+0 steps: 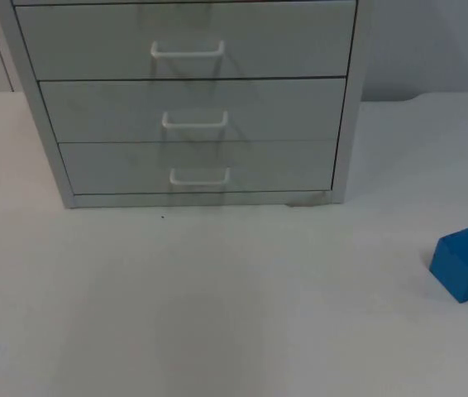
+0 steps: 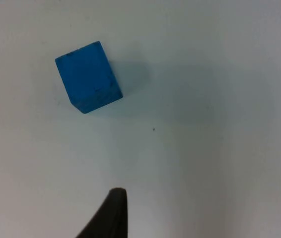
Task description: Open the drawer with the left hand, place the block into the drawer with the right hand, then close the drawer with the left hand.
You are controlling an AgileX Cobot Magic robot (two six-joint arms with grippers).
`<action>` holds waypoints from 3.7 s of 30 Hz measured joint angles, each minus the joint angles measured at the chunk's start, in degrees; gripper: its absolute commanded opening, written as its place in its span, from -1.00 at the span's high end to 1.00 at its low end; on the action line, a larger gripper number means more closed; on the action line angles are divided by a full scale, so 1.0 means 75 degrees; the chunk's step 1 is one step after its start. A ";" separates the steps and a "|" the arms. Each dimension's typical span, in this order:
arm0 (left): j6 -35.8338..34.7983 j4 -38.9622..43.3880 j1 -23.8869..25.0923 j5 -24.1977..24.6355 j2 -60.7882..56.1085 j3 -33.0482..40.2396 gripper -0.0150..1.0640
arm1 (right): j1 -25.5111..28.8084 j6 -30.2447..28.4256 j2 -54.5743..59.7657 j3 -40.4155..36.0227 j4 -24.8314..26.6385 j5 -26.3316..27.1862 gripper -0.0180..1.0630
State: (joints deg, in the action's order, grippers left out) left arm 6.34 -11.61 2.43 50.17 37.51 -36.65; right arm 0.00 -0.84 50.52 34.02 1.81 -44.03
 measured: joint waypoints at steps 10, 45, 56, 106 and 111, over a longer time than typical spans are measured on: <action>0.1667 -0.1728 0.0000 0.0080 0.1554 -0.0969 -0.50 | 0.0000 0.0000 0.0000 0.0000 0.0000 0.0000 -0.98; 0.2313 0.1480 -0.5618 -0.1682 0.6180 -0.2503 -0.41 | 0.0000 0.0000 0.0000 0.0000 0.0014 0.0047 -0.98; 0.0652 0.5456 -0.6239 -0.2322 0.8049 -0.2503 -0.35 | 0.0000 0.0031 0.0000 0.0000 0.0014 0.0058 -0.98; -0.1039 0.9542 -0.4772 -0.4751 1.0979 -0.3689 -0.26 | 0.0000 0.0031 0.0000 0.0000 0.0014 0.0243 -0.98; -0.1338 0.9650 -0.4772 -0.4656 1.1211 -0.4019 -0.26 | 0.0000 0.0031 0.0000 0.0000 0.0014 0.0243 -0.98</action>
State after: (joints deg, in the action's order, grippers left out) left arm -3.70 60.77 -33.36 15.25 121.60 -66.80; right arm 0.00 -0.61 50.52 34.02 1.91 -42.21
